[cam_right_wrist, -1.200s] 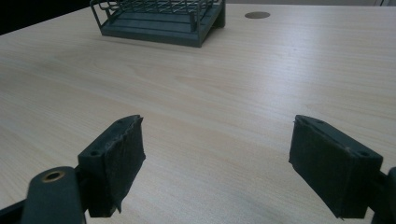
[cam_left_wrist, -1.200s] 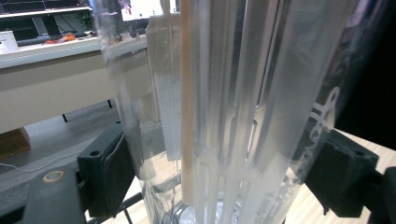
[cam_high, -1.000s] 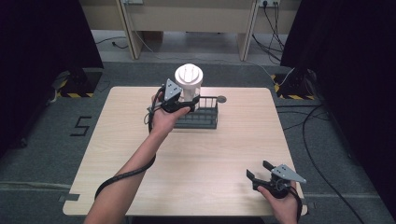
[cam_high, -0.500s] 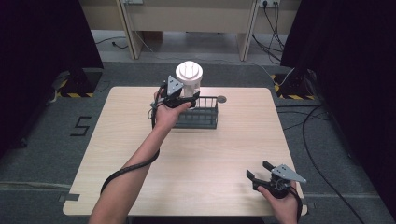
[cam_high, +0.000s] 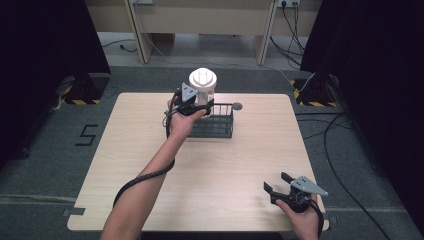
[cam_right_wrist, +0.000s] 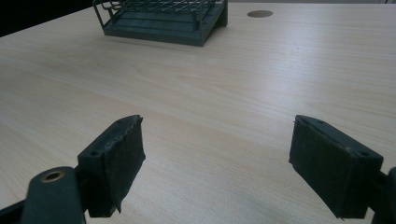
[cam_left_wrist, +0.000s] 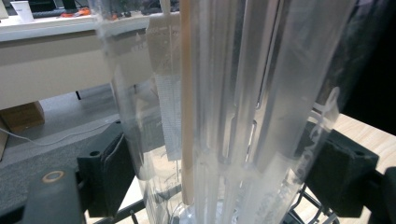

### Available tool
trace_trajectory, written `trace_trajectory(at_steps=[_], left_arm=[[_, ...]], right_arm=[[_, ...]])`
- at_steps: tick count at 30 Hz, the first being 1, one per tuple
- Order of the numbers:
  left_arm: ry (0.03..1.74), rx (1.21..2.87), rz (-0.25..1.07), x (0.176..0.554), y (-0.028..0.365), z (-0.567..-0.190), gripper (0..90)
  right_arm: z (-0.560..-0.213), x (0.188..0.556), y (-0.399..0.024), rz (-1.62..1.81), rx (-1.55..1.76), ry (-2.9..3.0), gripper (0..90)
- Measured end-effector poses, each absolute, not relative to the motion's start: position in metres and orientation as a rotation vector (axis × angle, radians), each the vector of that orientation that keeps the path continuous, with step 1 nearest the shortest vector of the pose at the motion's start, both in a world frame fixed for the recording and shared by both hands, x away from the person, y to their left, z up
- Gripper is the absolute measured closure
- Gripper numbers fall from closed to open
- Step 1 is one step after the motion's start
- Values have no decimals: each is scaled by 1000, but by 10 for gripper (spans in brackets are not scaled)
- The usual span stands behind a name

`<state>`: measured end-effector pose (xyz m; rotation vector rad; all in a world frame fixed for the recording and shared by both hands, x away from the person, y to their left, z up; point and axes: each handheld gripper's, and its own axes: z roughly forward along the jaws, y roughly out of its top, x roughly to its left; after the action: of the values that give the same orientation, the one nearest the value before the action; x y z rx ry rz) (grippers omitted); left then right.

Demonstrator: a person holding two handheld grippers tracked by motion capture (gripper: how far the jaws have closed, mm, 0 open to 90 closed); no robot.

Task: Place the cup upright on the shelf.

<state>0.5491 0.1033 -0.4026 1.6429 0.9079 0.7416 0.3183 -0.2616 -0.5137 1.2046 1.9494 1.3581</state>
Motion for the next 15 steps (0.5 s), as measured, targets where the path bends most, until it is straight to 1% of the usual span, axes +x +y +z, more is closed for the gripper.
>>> trace_trajectory(at_steps=[15], left_arm=[[968,1662,713,555,99,-422,178]], right_arm=[[-514,318,-262,1359,1198,1956,184]])
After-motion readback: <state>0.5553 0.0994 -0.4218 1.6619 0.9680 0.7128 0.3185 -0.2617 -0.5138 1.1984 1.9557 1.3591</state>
